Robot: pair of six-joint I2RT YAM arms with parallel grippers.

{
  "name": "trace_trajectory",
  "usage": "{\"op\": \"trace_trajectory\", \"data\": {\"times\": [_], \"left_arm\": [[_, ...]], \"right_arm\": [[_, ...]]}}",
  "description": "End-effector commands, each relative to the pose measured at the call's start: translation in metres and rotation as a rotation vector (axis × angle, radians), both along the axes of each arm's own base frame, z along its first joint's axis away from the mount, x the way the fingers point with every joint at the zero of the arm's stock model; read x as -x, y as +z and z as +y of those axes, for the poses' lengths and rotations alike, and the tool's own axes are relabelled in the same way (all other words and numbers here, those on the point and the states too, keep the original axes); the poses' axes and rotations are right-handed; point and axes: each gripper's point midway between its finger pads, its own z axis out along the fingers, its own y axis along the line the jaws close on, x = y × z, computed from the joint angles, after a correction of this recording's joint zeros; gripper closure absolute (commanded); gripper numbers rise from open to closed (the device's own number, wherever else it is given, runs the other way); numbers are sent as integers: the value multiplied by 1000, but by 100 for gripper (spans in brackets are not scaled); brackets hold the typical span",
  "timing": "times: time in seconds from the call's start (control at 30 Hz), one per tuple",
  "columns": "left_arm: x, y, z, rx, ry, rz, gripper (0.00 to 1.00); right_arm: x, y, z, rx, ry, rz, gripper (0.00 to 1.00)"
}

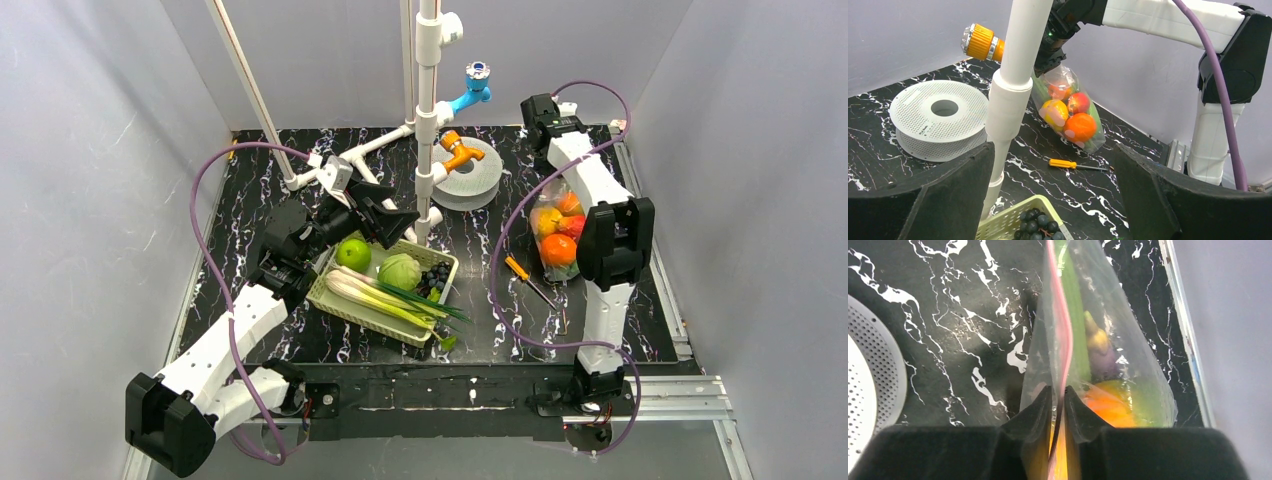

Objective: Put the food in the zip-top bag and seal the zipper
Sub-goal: Place the zipper food storage bag at the center of the board, then reset both arms

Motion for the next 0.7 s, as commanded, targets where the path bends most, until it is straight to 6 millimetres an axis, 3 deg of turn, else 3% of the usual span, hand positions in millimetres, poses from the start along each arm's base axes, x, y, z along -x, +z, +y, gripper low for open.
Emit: {"op": "trace_trajectory", "data": {"times": [0.0, 0.13, 0.33, 0.4, 0.53, 0.67], "left_arm": [[0, 3, 2, -1, 9, -33, 14], [0, 3, 4, -4, 21, -35, 14], [0, 4, 11, -13, 56, -59, 14], [0, 4, 13, -17, 66, -68, 13], [-1, 0, 20, -40, 106, -85, 12], [-3, -5, 30, -96, 177, -119, 13]], "right_arm": [[-4, 31, 16, -57, 72, -44, 72], [6, 60, 41, -135, 161, -92, 42], [48, 108, 59, -259, 242, -189, 25], [69, 124, 58, -285, 248, -221, 21], [123, 135, 70, -394, 312, -251, 16], [189, 117, 85, -520, 421, -244, 12]]}}
